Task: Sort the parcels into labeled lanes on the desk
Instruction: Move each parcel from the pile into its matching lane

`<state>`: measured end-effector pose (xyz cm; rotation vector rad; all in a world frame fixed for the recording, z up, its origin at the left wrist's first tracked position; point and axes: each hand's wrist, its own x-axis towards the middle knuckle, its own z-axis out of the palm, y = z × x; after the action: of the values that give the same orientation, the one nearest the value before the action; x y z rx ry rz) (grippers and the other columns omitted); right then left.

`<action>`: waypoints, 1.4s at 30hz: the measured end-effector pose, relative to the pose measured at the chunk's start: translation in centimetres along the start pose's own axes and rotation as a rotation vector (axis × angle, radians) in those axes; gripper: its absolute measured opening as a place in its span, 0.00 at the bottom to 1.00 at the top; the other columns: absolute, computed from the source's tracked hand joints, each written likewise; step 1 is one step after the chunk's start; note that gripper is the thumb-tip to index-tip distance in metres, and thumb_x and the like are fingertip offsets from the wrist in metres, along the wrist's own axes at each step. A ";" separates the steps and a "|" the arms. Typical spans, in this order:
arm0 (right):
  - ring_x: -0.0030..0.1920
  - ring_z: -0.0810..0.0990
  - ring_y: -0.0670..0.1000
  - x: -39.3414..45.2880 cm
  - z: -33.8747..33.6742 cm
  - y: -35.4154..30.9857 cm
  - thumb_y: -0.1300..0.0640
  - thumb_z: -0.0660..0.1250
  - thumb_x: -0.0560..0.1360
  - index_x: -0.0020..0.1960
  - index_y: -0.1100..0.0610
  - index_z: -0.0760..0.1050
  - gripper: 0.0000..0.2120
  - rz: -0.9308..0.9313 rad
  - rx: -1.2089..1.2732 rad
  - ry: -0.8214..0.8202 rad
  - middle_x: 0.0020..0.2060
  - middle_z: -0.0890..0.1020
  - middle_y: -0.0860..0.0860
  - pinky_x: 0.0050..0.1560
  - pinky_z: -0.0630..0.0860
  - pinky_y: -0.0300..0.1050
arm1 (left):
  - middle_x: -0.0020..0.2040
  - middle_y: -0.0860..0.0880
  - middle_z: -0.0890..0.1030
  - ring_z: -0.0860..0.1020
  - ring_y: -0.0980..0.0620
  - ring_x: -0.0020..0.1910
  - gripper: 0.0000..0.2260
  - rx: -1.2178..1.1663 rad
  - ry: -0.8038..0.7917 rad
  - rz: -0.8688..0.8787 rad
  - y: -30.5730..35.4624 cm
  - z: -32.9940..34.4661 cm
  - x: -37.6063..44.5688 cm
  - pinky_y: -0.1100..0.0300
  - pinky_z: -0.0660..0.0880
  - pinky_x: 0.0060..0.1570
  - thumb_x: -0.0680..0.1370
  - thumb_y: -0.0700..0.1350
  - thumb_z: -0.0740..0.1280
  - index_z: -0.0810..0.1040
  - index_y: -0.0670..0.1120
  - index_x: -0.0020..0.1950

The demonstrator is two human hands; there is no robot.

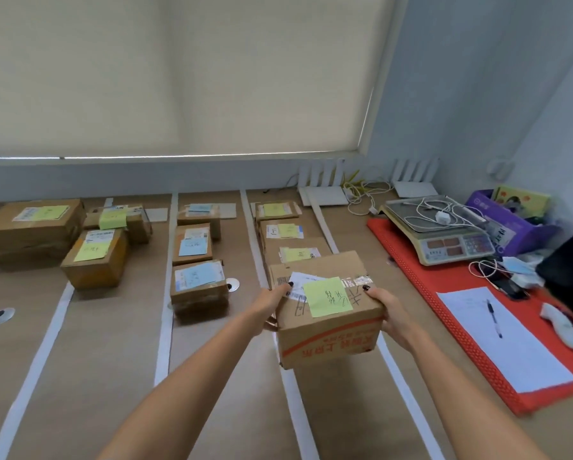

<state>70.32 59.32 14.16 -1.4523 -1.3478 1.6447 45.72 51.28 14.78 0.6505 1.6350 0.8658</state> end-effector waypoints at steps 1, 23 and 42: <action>0.47 0.76 0.50 0.5 -0.9 0.6 0.50 0.61 0.76 0.58 0.58 0.76 0.16 0.001 -0.006 -0.003 0.49 0.79 0.55 0.45 0.72 0.46 | 0.48 0.45 0.79 0.79 0.47 0.43 0.20 -0.022 0.019 -0.013 -0.7 1.2 0.5 0.57 0.77 0.36 0.77 0.58 0.61 0.71 0.43 0.59; 0.64 0.72 0.55 7.4 -1.7 7.5 0.47 0.64 0.76 0.76 0.52 0.55 0.32 0.058 -0.225 -0.026 0.67 0.71 0.52 0.62 0.70 0.48 | 0.59 0.49 0.75 0.76 0.51 0.52 0.24 -0.091 0.296 0.011 -7.7 7.8 4.8 0.59 0.75 0.43 0.77 0.50 0.65 0.62 0.49 0.71; 0.53 0.74 0.50 1.4 10.6 -10.6 0.57 0.62 0.76 0.71 0.54 0.63 0.23 -0.366 -0.461 -0.127 0.60 0.74 0.53 0.44 0.71 0.40 | 0.67 0.44 0.72 0.71 0.46 0.66 0.27 0.071 0.584 0.529 6.1 -5.8 -4.0 0.58 0.72 0.55 0.74 0.32 0.65 0.66 0.46 0.71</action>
<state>57.85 60.82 22.46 -1.2467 -2.0276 1.2563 40.81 50.42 22.67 0.9661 2.0527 1.4892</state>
